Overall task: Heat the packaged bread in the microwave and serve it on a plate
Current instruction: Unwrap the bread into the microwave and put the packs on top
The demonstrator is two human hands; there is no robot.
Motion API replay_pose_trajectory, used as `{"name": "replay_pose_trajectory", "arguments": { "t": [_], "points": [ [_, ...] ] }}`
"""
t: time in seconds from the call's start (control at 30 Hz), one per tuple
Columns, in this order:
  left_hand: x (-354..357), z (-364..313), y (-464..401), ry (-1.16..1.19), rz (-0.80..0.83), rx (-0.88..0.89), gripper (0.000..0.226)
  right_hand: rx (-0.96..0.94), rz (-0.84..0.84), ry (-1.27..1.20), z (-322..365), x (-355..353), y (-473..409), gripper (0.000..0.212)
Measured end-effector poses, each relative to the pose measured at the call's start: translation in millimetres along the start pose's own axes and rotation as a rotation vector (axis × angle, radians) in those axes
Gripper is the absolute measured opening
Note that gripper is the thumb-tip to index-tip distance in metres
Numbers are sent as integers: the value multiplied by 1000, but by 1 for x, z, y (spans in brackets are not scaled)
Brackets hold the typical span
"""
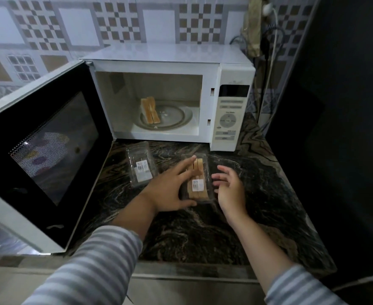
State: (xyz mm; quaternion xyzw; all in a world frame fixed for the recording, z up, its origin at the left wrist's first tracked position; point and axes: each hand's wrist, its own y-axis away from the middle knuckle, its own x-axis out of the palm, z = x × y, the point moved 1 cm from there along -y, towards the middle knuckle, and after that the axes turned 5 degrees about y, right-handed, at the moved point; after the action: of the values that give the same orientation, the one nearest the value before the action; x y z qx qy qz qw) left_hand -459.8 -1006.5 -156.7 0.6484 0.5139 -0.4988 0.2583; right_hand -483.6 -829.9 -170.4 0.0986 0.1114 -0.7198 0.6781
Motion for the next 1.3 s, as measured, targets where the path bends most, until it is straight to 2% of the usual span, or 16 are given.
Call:
{"name": "replay_pose_trajectory", "arguments": {
  "t": [0.1,0.2,0.33,0.4,0.5,0.57,0.73,0.87,1.07,1.3],
  "points": [
    [-3,-3,-3,110,-118,58,69,23,-114,-24,-9,-5,5,45],
    [-16,-10,-8,144,-218,22,54,14,-105,78,-15,-5,14,38],
    [-38,-18,-26,124,-366,-26,42,-250,-88,372,1,3,15,26],
    [-48,-20,-36,113,-399,-47,36,-333,-71,505,11,14,7,34],
    [-59,-21,-48,122,-435,-83,31,-211,6,665,21,31,-8,64],
    [-60,-20,-54,159,-440,-108,29,-149,24,775,21,38,-12,73],
    [-54,-21,-58,206,-465,-91,26,-170,-64,984,20,40,-10,61],
    [-54,-22,-56,221,-459,-81,26,-149,-29,947,31,32,-15,50],
    [-51,-29,-55,207,-400,-40,25,-10,13,672,56,12,-11,37],
    [-38,-37,-43,157,-390,-33,27,-35,-119,791,52,-22,24,41]
  ]
}}
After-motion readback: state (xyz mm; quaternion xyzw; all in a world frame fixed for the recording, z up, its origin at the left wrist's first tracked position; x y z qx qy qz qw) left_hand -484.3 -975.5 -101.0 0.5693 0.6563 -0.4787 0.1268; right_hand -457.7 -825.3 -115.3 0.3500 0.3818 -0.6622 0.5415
